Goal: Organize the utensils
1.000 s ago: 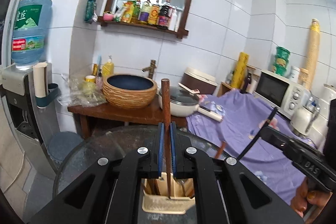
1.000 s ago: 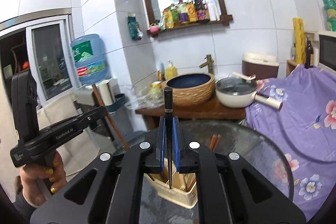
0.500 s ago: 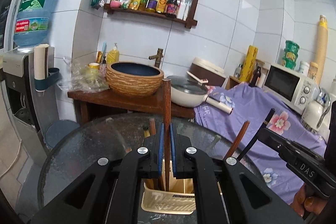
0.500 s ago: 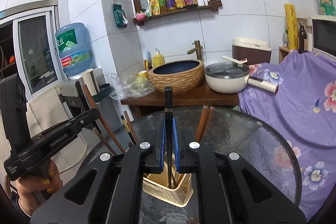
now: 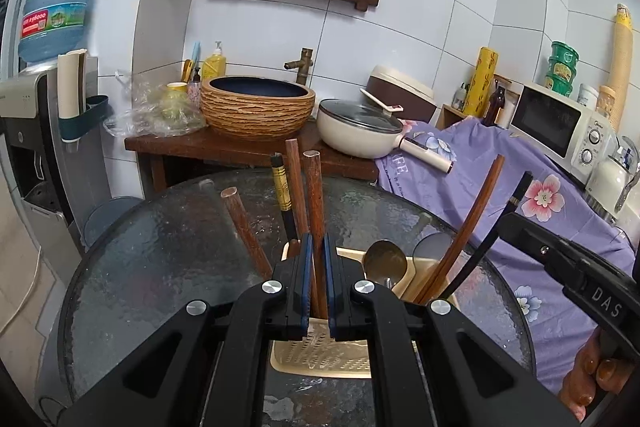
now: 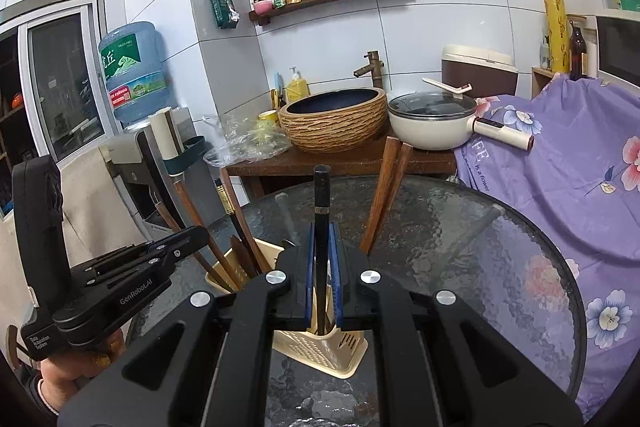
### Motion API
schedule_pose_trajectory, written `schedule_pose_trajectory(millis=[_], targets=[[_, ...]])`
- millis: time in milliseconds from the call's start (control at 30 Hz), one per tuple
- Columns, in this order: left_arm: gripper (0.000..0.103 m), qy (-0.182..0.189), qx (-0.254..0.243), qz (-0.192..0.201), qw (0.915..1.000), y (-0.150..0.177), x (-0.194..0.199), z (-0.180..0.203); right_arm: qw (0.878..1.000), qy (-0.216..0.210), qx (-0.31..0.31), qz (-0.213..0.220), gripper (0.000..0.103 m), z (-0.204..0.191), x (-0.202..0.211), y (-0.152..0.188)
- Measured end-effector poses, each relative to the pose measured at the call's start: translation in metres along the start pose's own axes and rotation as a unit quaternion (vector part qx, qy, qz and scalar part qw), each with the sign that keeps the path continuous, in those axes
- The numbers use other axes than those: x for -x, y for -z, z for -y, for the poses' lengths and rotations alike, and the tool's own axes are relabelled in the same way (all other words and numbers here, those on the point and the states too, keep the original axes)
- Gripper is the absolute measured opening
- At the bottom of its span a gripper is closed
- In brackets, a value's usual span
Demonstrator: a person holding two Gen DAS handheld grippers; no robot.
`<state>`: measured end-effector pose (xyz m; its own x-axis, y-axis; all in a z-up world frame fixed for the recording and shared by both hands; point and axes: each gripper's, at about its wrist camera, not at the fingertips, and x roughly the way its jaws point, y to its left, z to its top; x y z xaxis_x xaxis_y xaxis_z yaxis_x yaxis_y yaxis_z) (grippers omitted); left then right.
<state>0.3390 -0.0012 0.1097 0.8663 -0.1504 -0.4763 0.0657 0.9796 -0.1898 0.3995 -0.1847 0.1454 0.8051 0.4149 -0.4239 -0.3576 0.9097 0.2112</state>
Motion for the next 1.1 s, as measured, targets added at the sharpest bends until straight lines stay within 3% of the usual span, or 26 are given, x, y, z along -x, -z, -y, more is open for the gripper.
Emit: schedule_pose_trajectory(millis=[267,367,400,433,767,933,1033,1100], targets=[[0.006,0.006,-0.005,-0.003,1.0000,0.003,0.003,0.001,1.000,0.002,0.009,0.007,0.009,-0.002,0.003,0.002],[0.007,0.011,-0.009,-0.002,0.9999,0.002,0.006,0.001,1.000,0.004,0.012,0.016,0.022,-0.002,0.009,0.004],[0.009,0.012,-0.011,0.000,0.9999,0.003,0.008,0.002,1.000,0.006,0.012,0.021,0.033,-0.001,0.011,0.004],[0.015,0.014,-0.011,0.000,0.9998,0.003,0.010,0.001,1.000,0.009,0.012,0.023,0.037,-0.001,0.013,0.005],[0.036,0.018,-0.018,0.022,0.9994,0.020,0.037,-0.002,0.999,0.009,0.022,0.033,0.041,0.003,0.035,0.024],[0.047,0.014,-0.029,0.031,0.9990,0.044,0.051,-0.005,0.998,0.012,0.040,0.042,0.053,-0.004,0.051,0.048],[0.064,0.013,-0.039,0.033,0.9986,0.061,0.059,-0.006,0.998,0.011,0.045,0.052,0.062,-0.009,0.063,0.070],[0.069,0.009,-0.046,0.038,0.9982,0.073,0.066,-0.006,0.997,0.005,0.045,0.055,0.071,-0.011,0.070,0.086]])
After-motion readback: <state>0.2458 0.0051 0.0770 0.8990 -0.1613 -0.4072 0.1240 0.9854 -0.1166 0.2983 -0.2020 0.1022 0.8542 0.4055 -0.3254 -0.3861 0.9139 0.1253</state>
